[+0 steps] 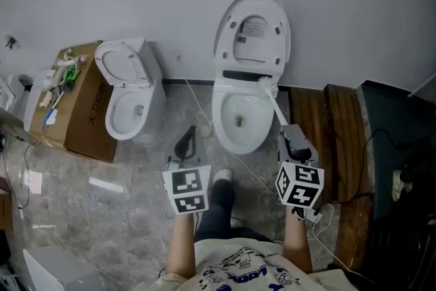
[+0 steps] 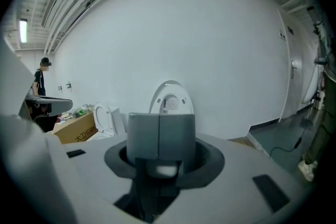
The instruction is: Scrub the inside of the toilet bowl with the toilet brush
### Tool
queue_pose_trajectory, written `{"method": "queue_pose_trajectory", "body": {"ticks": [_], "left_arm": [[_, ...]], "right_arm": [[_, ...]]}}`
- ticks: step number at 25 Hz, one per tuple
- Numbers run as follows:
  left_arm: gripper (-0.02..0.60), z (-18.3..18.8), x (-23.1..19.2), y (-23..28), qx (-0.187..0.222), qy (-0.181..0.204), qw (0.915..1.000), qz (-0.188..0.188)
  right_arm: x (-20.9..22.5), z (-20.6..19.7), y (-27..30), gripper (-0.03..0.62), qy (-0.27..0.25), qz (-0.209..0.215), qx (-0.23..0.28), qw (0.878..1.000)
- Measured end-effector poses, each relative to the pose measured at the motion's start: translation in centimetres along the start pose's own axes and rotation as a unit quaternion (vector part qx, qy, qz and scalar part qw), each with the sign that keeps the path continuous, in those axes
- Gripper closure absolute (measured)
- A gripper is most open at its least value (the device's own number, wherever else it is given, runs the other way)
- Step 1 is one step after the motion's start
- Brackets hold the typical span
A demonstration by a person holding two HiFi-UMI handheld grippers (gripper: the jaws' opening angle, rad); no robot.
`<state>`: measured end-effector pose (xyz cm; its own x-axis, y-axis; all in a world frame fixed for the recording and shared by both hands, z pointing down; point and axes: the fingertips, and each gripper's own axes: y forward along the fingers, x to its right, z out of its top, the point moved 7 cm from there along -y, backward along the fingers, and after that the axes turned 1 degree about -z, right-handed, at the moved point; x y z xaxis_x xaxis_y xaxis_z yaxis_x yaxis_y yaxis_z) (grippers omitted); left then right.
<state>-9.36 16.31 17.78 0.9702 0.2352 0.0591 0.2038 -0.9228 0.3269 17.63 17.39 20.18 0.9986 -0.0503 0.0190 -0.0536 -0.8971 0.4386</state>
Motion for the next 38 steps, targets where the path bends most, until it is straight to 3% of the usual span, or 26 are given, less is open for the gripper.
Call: {"method": "queue_pose_trajectory", "body": {"ticks": [16,31,38], "left_arm": [[0.579,4.4,-4.6,16.4,-0.021,0.012,0.9986,-0.046],[0.58,1.3,-5.2,22.9,-0.086,0.015,0.9938,-0.069],[0.58,-0.3,-4.0,24.9,-0.113,0.003,0.9915,-0.066]], "right_arm": [[-0.8,5.4,13.8,0.425,0.016,-0.026,-0.035,0.999],[-0.2,3.7,19.6,0.425,0.025,-0.04,-0.092,0.995],[0.9,1.9,21.8,0.425,0.022,-0.023,-0.13,0.991]]}}
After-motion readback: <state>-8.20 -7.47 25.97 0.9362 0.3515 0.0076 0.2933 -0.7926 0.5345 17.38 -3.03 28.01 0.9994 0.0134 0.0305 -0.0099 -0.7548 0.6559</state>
